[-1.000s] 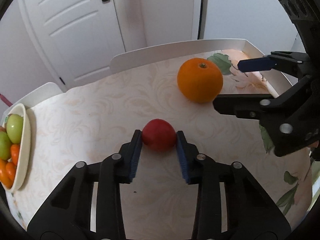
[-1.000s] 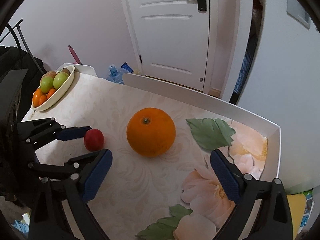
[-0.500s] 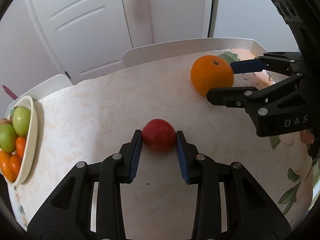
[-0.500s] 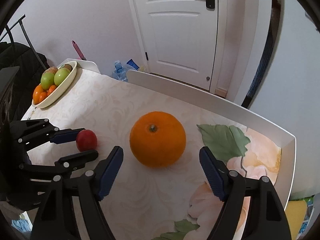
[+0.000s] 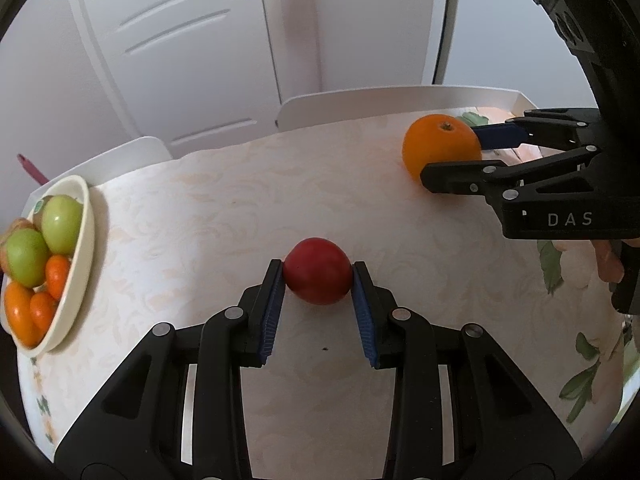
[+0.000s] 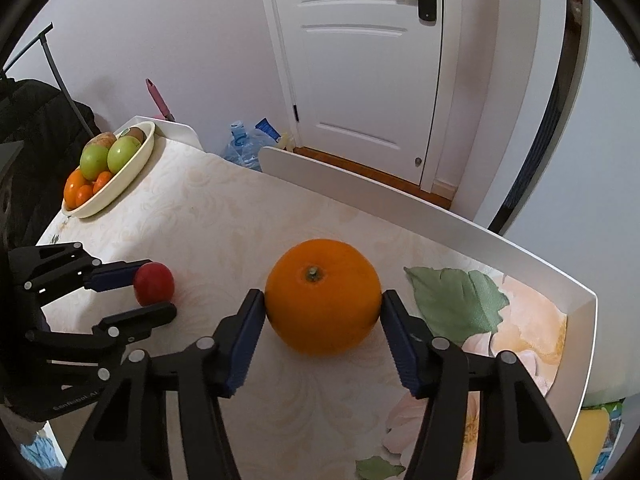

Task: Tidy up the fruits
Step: 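Grasp the red tomato with the left tool while the right tool grasps the large orange, then carry the tomato and orange over the duck bowl with both tools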

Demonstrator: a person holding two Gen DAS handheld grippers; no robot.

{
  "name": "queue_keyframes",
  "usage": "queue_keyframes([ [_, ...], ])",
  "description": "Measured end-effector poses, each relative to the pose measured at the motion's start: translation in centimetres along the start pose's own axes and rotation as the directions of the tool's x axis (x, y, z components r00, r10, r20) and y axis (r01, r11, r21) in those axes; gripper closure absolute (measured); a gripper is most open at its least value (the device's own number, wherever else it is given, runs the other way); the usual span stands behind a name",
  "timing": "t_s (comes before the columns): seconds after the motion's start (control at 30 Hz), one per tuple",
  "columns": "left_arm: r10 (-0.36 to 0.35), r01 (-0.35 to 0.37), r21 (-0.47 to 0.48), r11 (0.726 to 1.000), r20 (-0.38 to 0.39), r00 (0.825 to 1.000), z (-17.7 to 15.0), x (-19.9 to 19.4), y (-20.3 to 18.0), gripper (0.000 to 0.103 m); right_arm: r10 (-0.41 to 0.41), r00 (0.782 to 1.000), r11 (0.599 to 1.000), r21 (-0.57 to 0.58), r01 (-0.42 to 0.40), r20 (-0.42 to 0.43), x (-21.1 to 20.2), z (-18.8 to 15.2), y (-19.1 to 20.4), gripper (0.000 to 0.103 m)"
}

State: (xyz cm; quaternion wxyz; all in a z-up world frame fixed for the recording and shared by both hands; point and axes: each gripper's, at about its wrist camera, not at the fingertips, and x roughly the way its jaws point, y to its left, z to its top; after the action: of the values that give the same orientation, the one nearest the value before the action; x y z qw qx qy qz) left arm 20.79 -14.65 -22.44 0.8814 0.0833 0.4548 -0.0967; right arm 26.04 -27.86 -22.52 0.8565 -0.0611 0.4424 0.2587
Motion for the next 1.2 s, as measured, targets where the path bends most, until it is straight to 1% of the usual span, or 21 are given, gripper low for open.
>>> queue_keyframes([
  [0.17, 0.017, -0.017, -0.023, 1.0, 0.02, 1.0, 0.3, -1.9, 0.8, 0.065, 0.001, 1.0, 1.0, -0.017, -0.001, 0.021, -1.2, 0.6, 0.8, 0.048],
  [0.27, 0.033, -0.032, -0.044, 0.999, 0.04, 0.999, 0.6, -3.7, 1.6, 0.065, 0.009, 0.999, 1.0, -0.025, -0.008, 0.037, -2.4, 1.2, 1.3, 0.048],
  [0.43, 0.061, -0.055, -0.087, 0.995, 0.068, 0.996, 0.8, -6.6, 3.3, 0.065, 0.02, 0.998, 0.998, -0.053, -0.017, 0.054, -4.6, 2.6, 3.2, 0.048],
  [0.57, 0.09, -0.08, -0.117, 0.99, 0.085, 0.992, 0.4, -8.9, 5.0, 0.065, 0.038, 0.997, 0.997, -0.074, -0.034, 0.06, -5.9, 3.6, 4.8, 0.048],
  [0.7, 0.116, -0.101, -0.144, 0.984, 0.099, 0.988, -0.1, -10.9, 7.4, 0.065, 0.056, 0.996, 0.994, -0.102, -0.049, 0.064, -6.7, 4.5, 7.1, 0.048],
  [0.83, 0.134, -0.117, -0.153, 0.981, 0.103, 0.986, -0.8, -12.6, 10.4, 0.065, 0.073, 0.995, 0.993, -0.103, -0.066, 0.07, -7.0, 5.6, 10.0, 0.048],
  [0.97, 0.149, -0.131, -0.166, 0.977, 0.101, 0.984, -1.8, -13.7, 13.8, 0.065, 0.092, 0.993, 0.991, -0.102, -0.084, 0.076, -7.1, 6.8, 12.8, 0.048],
  [1.2, 0.165, -0.147, -0.176, 0.973, 0.092, 0.982, -2.9, -14.3, 19.8, 0.065, 0.109, 0.991, 0.989, -0.105, -0.101, 0.082, -5.5, 9.0, 18.0, 0.048],
])
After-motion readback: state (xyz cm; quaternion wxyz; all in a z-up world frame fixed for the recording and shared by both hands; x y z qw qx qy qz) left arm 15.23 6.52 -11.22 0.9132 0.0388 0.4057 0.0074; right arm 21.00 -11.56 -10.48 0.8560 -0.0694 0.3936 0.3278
